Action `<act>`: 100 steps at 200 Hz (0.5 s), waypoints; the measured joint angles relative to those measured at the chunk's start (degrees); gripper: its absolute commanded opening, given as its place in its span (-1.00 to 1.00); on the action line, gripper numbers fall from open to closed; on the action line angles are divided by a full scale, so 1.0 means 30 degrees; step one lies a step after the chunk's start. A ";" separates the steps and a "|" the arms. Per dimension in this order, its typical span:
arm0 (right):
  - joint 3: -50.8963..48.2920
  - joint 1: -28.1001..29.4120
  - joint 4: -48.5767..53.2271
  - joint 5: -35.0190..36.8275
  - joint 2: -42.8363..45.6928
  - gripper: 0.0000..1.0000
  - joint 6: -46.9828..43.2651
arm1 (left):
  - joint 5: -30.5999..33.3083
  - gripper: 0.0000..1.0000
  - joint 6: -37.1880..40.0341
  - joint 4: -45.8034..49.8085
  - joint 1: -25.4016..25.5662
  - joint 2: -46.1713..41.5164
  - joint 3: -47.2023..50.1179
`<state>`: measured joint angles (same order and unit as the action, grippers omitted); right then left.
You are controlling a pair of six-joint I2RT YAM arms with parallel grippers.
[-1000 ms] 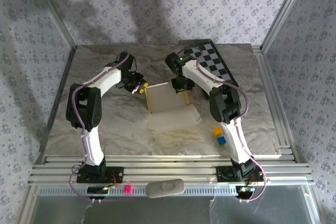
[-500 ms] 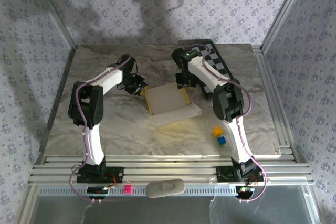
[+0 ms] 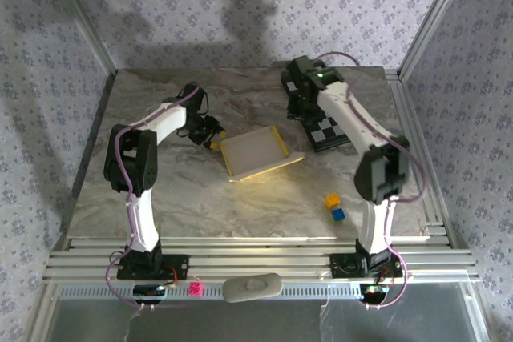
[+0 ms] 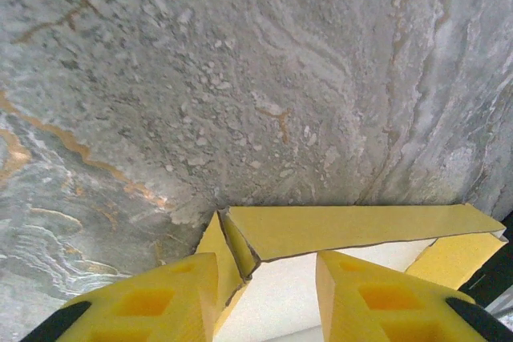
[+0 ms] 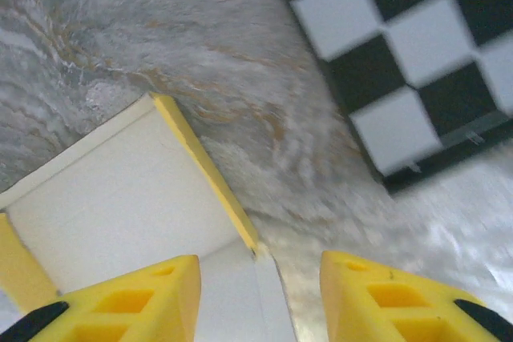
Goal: Fold the paper box
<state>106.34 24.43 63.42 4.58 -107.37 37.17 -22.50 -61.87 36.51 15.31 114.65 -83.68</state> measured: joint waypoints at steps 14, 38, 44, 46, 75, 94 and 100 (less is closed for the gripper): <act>-0.1960 -0.0481 -0.0058 -0.0408 0.2652 -0.09 0.1661 | 0.0000 -0.24 0.0124 -0.0007 -0.0109 0.0000 0.0066; -0.4867 -0.0707 -0.0175 -0.1902 0.6215 -0.08 0.4371 | 0.0000 -0.24 0.0131 -0.0015 -0.0219 0.0000 0.0299; -0.5493 -0.0561 -0.0226 -0.2397 0.6776 -0.08 0.4969 | 0.0000 -0.24 0.0138 -0.0022 -0.0226 0.0000 0.0364; -0.5727 -0.0488 -0.0255 -0.2579 0.6958 -0.08 0.5144 | -0.0007 -0.24 0.0131 -0.0022 -0.0226 0.0000 0.0386; -0.7927 0.1071 -0.0444 -0.4896 0.7788 -0.06 0.7701 | -0.0007 -0.22 0.0204 -0.0007 -0.0226 -0.0007 0.0758; -0.8306 0.1887 -0.0605 -0.5799 0.7650 -0.06 0.8677 | 0.0007 -0.22 0.0335 0.0058 -0.0226 -0.0146 0.0816; -0.8298 0.1953 -0.0743 -0.5982 0.7614 -0.06 0.8852 | 0.0007 -0.22 0.0342 0.0087 -0.0226 -0.0226 0.0816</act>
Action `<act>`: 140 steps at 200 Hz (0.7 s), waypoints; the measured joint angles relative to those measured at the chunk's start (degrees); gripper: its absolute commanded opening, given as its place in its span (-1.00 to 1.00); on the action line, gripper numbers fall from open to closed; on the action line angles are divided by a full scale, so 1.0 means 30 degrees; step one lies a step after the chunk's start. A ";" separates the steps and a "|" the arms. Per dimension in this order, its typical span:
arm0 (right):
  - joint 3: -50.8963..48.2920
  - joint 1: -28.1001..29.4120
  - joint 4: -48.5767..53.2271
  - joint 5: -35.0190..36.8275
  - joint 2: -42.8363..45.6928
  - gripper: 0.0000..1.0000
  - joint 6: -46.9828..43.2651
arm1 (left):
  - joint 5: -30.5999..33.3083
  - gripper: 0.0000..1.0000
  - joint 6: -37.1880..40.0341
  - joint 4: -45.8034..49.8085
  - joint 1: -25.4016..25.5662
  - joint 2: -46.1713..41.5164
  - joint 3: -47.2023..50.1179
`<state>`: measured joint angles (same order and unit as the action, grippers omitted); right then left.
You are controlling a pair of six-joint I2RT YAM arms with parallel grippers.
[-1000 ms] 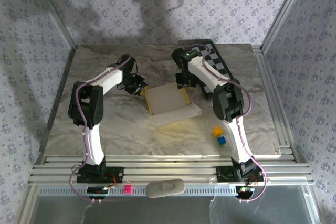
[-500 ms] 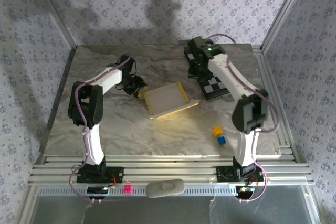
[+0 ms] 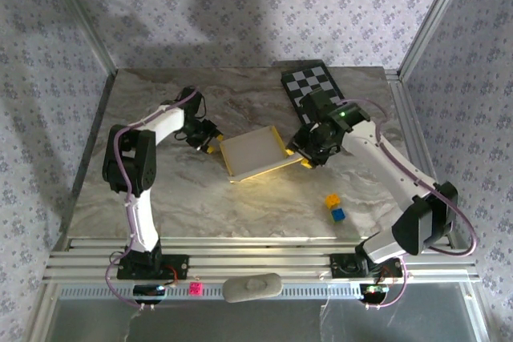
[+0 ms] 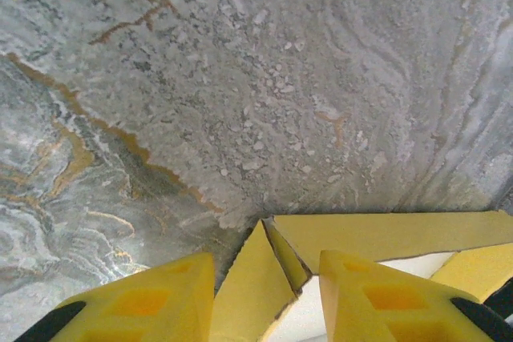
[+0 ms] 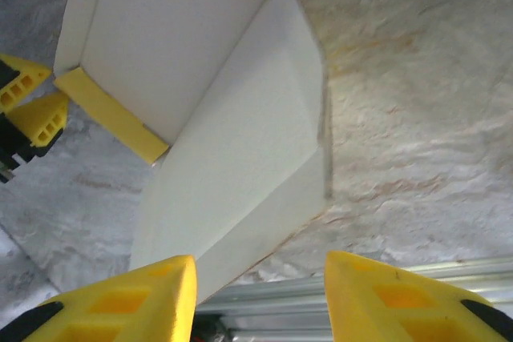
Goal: Fold the paper box
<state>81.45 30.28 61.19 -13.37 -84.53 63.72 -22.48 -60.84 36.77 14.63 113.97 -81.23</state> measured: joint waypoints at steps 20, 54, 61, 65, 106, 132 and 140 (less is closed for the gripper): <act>0.0007 -0.0007 -0.0481 -0.0430 -0.0299 -0.12 0.0386 | 0.0029 -0.22 0.0131 0.0262 0.0000 -0.0393 0.0000; 0.0204 0.0423 -0.0721 -0.1005 -0.1938 -0.18 0.0393 | 0.0372 -0.21 0.0576 0.0969 -0.0073 -0.1559 0.0022; 0.0248 0.0532 -0.0663 -0.1005 -0.2266 -0.18 0.0255 | 0.0415 -0.21 0.0670 0.1093 -0.0131 -0.1807 0.0022; 0.0255 0.0576 -0.0605 -0.0998 -0.2368 -0.18 0.0153 | 0.0481 -0.21 0.0794 0.1209 -0.0160 -0.1974 0.0022; 0.0335 0.0576 0.0233 -0.0925 -0.2346 -0.20 -0.0109 | 0.1158 -0.21 0.1639 0.2193 -0.0641 -0.3257 0.0022; 0.0437 0.0539 0.0896 -0.0415 -0.1807 -0.13 0.0022 | 0.1443 -0.21 0.2018 0.2616 -0.0721 -0.3679 0.0022; 0.0437 0.0452 0.1107 -0.0313 -0.1377 -0.09 0.0109 | 0.1472 -0.21 0.2135 0.2747 -0.0721 -0.3796 0.0022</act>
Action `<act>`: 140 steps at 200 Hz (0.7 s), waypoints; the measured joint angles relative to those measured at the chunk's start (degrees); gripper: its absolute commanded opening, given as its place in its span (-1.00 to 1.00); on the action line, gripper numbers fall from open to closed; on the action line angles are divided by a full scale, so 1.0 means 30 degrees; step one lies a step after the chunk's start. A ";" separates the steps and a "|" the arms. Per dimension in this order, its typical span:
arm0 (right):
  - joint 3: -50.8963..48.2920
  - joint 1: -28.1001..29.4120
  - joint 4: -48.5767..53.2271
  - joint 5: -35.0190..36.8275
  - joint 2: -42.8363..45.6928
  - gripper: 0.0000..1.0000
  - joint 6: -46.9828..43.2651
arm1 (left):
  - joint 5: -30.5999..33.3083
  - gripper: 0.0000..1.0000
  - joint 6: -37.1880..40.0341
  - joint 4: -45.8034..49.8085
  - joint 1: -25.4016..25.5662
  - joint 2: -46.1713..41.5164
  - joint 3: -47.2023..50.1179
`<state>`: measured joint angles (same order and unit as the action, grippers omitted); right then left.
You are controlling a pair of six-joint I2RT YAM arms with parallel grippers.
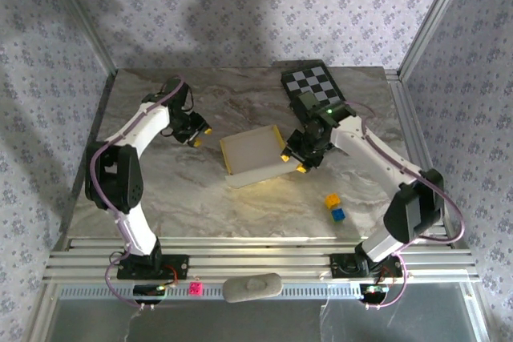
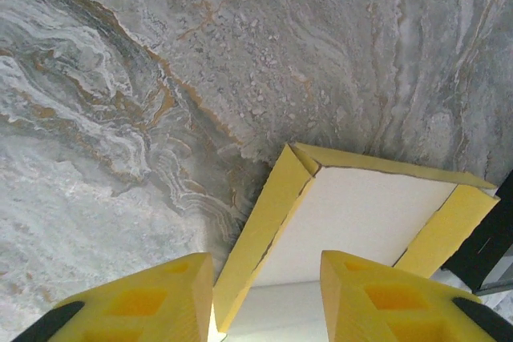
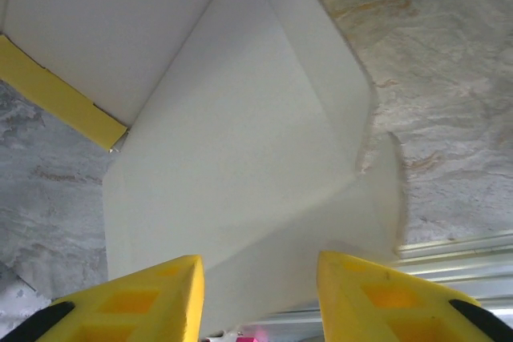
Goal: Fold the paper box
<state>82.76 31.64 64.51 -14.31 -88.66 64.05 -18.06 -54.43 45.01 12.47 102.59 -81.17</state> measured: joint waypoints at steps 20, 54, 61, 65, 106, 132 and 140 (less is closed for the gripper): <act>-0.0124 -0.0415 0.0168 -0.0117 0.1435 -0.02 0.0510 | -0.0058 -0.21 0.0364 0.0007 0.0000 -0.0423 0.0007; -0.2193 -0.0845 -0.1078 -0.1071 0.3759 0.02 0.2484 | -0.0845 -0.20 0.1610 -0.0976 0.0262 -0.2018 0.0342; -0.2652 -0.0845 -0.1413 -0.1304 0.3927 0.02 0.2943 | -0.1129 -0.20 0.1887 -0.1341 0.0415 -0.2528 0.0474; -0.2929 -0.0838 -0.1683 -0.1428 0.3956 0.02 0.3220 | -0.1341 -0.20 0.2069 -0.1654 0.0554 -0.2929 0.0583; -0.3716 -0.0131 -0.3534 -0.1778 0.3089 -0.03 0.4707 | -0.3832 -0.20 0.3810 -0.4860 0.2688 -0.7060 0.1807; -0.3789 0.0313 -0.4226 -0.1880 0.2623 -0.14 0.5195 | -0.5340 -0.21 0.4670 -0.5792 0.4029 -0.9056 0.1938; -0.3796 0.0408 -0.4320 -0.1872 0.2499 -0.17 0.5326 | -0.5646 -0.21 0.4823 -0.5901 0.4182 -0.9617 0.2018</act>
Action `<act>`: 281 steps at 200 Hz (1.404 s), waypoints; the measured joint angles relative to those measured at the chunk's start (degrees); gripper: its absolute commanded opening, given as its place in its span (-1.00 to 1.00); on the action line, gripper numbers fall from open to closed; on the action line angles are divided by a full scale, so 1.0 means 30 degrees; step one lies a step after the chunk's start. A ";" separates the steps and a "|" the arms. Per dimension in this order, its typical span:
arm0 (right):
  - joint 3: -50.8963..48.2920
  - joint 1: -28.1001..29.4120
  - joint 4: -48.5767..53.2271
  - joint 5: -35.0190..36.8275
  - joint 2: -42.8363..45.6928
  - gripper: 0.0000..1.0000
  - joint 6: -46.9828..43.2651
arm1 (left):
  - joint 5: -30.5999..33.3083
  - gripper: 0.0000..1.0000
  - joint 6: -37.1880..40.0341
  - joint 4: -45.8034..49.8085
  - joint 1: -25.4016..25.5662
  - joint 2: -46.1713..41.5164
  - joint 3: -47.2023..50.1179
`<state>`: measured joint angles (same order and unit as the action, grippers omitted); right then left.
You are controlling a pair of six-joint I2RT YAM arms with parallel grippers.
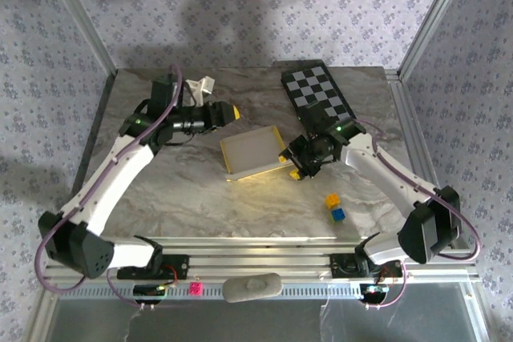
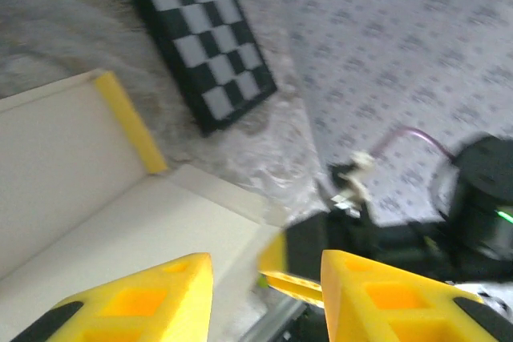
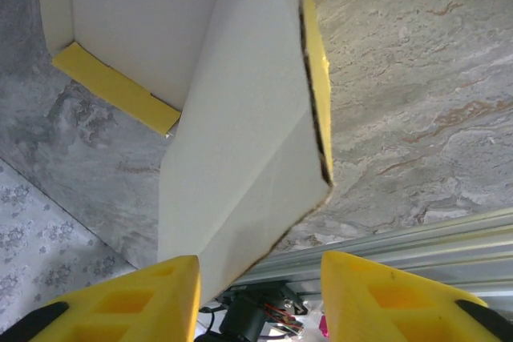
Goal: Fold the paper box
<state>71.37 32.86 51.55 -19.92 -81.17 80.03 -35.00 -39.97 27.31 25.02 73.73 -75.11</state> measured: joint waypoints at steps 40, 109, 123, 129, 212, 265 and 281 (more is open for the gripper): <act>0.0138 0.0517 -0.0248 0.0393 -0.0882 -0.55 0.0073 | -0.0189 -0.21 0.0401 0.0474 0.0044 -0.1705 0.0641; 0.4779 0.0306 0.2965 0.3475 -0.3752 -1.00 -0.4670 | 0.0481 -0.21 0.0481 0.1545 0.0029 -0.1974 0.1574; 0.6790 0.0087 0.4109 0.4342 -0.4575 -1.00 -0.6958 | 0.0576 -0.22 0.0546 0.1807 -0.0073 -0.1909 0.1515; 0.7519 0.0015 0.4437 0.4707 -0.4889 -1.00 -0.7970 | 0.0685 -0.22 0.0546 0.1909 -0.0109 -0.1887 0.1472; 1.4877 0.0495 0.6645 1.0608 -0.7621 -1.00 -2.1522 | 0.3133 -0.28 0.0517 0.3177 -0.1712 -0.0109 -0.2062; 1.6538 0.2178 0.5588 1.2604 -0.8910 -1.00 -2.7751 | 0.5748 -0.27 0.6011 0.2608 -0.0612 0.0219 -0.2798; 1.6174 0.2222 0.5071 1.2568 -0.8910 -1.00 -2.8990 | 0.6280 -0.22 0.8291 0.0896 -0.0262 -0.0087 -0.1537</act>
<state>119.90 39.53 66.76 17.78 -107.90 -6.94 -16.16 -15.09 30.00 24.23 73.47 -79.72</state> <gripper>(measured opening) 0.049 0.372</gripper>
